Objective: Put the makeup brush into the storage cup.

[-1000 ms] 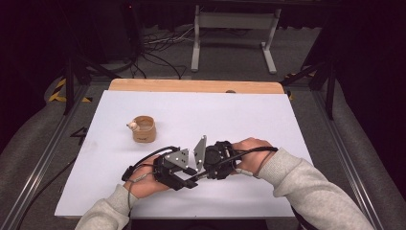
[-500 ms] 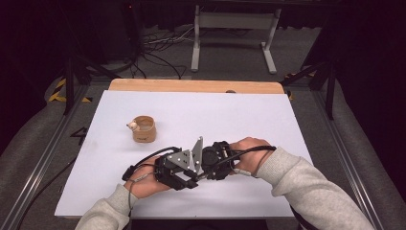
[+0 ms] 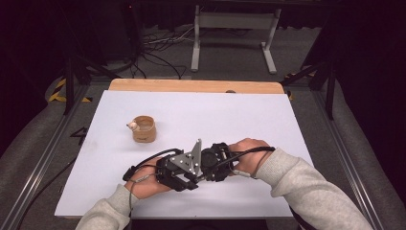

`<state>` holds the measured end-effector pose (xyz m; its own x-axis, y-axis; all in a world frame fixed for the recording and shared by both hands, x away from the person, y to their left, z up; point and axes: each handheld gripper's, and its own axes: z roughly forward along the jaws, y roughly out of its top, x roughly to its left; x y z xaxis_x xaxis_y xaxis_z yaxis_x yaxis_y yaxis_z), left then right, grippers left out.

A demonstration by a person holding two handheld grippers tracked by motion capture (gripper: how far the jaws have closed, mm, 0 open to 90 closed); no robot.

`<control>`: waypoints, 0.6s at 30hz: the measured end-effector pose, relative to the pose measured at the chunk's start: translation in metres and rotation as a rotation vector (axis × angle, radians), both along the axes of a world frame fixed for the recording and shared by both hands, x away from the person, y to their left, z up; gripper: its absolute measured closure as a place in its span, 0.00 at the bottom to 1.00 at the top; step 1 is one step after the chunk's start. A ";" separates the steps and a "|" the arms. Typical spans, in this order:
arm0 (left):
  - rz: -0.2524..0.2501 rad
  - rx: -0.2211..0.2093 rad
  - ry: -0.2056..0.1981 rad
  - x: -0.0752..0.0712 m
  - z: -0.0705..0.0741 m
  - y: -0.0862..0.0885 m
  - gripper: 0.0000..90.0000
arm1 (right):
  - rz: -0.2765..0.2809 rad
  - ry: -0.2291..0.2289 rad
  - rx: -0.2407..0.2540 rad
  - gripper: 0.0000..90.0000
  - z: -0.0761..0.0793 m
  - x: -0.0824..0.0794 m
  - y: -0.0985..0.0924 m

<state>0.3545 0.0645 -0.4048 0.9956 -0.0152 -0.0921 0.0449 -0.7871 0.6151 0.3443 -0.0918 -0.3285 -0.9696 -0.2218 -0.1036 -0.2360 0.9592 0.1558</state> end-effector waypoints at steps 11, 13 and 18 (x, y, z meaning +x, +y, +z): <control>-0.024 0.023 -0.009 -0.002 -0.001 -0.002 0.81 | 0.020 0.004 0.009 0.78 -0.001 -0.002 0.001; -0.019 0.022 -0.014 -0.003 -0.002 -0.002 0.81 | 0.020 0.005 0.012 0.78 -0.002 -0.002 0.001; -0.011 0.020 -0.015 -0.003 -0.002 -0.001 0.82 | 0.023 0.002 0.021 0.78 -0.001 -0.002 0.002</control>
<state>0.3516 0.0631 -0.4069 0.9967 -0.0249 -0.0779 0.0270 -0.7995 0.6001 0.3418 -0.0900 -0.3298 -0.9644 -0.2417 -0.1068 -0.2576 0.9500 0.1765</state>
